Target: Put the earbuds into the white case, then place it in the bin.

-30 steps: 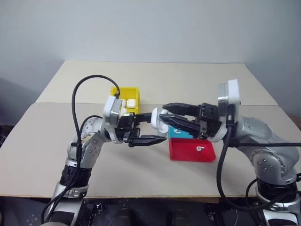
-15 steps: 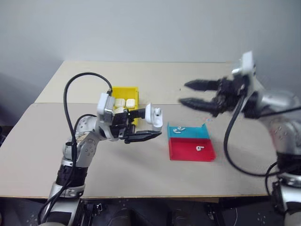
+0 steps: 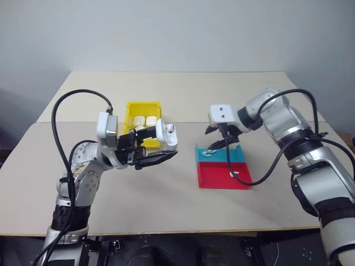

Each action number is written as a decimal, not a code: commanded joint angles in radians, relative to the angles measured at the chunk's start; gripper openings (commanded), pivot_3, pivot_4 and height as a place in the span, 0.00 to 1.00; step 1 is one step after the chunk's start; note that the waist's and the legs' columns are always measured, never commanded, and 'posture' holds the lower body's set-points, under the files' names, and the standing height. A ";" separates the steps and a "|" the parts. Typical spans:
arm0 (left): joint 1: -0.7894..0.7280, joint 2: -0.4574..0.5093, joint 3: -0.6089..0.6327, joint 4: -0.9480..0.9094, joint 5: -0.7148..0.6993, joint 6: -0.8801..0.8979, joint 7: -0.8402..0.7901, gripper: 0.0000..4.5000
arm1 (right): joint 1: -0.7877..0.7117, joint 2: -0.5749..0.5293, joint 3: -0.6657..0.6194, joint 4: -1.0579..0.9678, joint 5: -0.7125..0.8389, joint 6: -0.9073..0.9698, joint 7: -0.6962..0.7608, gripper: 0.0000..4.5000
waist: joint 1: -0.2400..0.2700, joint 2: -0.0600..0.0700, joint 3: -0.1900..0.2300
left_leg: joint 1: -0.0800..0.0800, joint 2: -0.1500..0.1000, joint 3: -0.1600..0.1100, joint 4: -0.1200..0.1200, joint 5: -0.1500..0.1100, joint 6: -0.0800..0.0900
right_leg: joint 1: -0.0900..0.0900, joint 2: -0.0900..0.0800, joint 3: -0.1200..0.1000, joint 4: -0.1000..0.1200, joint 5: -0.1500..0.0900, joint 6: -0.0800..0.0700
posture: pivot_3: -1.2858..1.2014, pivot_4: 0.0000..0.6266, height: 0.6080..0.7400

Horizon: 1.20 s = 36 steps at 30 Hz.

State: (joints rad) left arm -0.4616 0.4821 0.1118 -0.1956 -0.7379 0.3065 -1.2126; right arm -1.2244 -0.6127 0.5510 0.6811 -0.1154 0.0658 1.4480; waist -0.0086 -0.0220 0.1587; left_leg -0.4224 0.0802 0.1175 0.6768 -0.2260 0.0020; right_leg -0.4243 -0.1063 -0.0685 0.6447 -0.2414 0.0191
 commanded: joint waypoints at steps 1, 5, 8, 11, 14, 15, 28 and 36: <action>0.011 0.014 0.027 -0.053 -0.030 -0.002 0.015 0.61 | -0.018 0.023 0.010 0.027 -0.054 -0.014 0.020 0.73 | -0.001 0.000 0.000 | 0.000 0.000 0.000 0.000 0.000 0.000 | 0.000 0.000 0.000 0.000 0.000 0.000 | 0.52 0.24 1.00; 0.023 0.024 0.033 -0.072 -0.042 0.004 0.025 0.61 | -0.053 0.099 0.013 0.106 -0.109 0.061 -0.015 0.73 | -0.006 0.000 0.000 | 0.001 0.000 0.000 0.000 0.000 0.000 | 0.000 0.000 0.000 0.001 0.000 0.000 | 0.52 0.24 1.00; 0.021 0.029 0.032 -0.075 -0.044 0.006 0.032 0.61 | -0.079 0.134 0.030 0.160 -0.166 0.084 -0.033 0.73 | -0.006 0.001 0.000 | 0.000 0.000 0.000 -0.001 0.001 -0.002 | -0.001 0.001 0.000 0.002 0.000 0.000 | 0.52 0.24 1.00; 0.021 0.033 0.030 -0.080 -0.046 0.007 0.039 0.61 | -0.106 0.170 0.024 0.210 -0.195 0.107 -0.048 0.73 | -0.006 0.001 0.000 | 0.000 0.000 0.000 -0.001 0.001 -0.002 | -0.001 0.001 0.000 0.001 0.000 0.000 | 0.52 0.24 1.00; 0.025 0.036 0.028 -0.086 -0.048 0.008 0.043 0.61 | -0.123 0.200 0.028 0.250 -0.224 0.123 -0.050 0.73 | -0.006 0.001 0.000 | 0.000 0.000 0.000 -0.001 0.001 -0.002 | -0.001 0.001 0.000 0.002 0.000 0.000 | 0.52 0.24 1.00; 0.024 0.036 0.028 -0.087 -0.049 0.009 0.045 0.61 | -0.129 0.209 0.033 0.262 -0.235 0.132 -0.046 0.73 | -0.006 0.001 0.000 | 0.000 0.000 0.000 -0.001 0.001 -0.002 | -0.001 0.001 0.000 0.002 0.000 0.000 | 0.52 0.24 1.00; 0.026 0.043 0.022 -0.096 -0.058 0.012 0.054 0.61 | -0.142 0.293 0.035 0.367 -0.329 0.167 -0.104 0.73 | -0.006 0.001 0.000 | 0.000 0.000 0.000 -0.001 0.001 -0.002 | -0.001 0.001 0.000 0.002 0.000 0.000 | 0.52 0.24 1.00; 0.039 0.048 0.024 -0.115 -0.065 0.021 0.061 0.61 | -0.134 0.304 0.027 0.395 -0.347 0.165 -0.132 0.73 | -0.008 0.001 0.000 | 0.001 0.000 0.000 -0.001 0.001 -0.003 | 0.000 0.001 0.000 0.002 0.000 0.000 | 0.52 0.24 1.00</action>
State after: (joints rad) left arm -0.4240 0.5198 0.1234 -0.2697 -0.7858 0.3305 -1.1568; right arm -1.3375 -0.3100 0.5829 1.0688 -0.4498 0.2300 1.3271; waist -0.0162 -0.0212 0.1591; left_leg -0.4214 0.0806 0.1175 0.6759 -0.2246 -0.0005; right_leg -0.4244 -0.1058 -0.0683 0.6468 -0.2413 0.0189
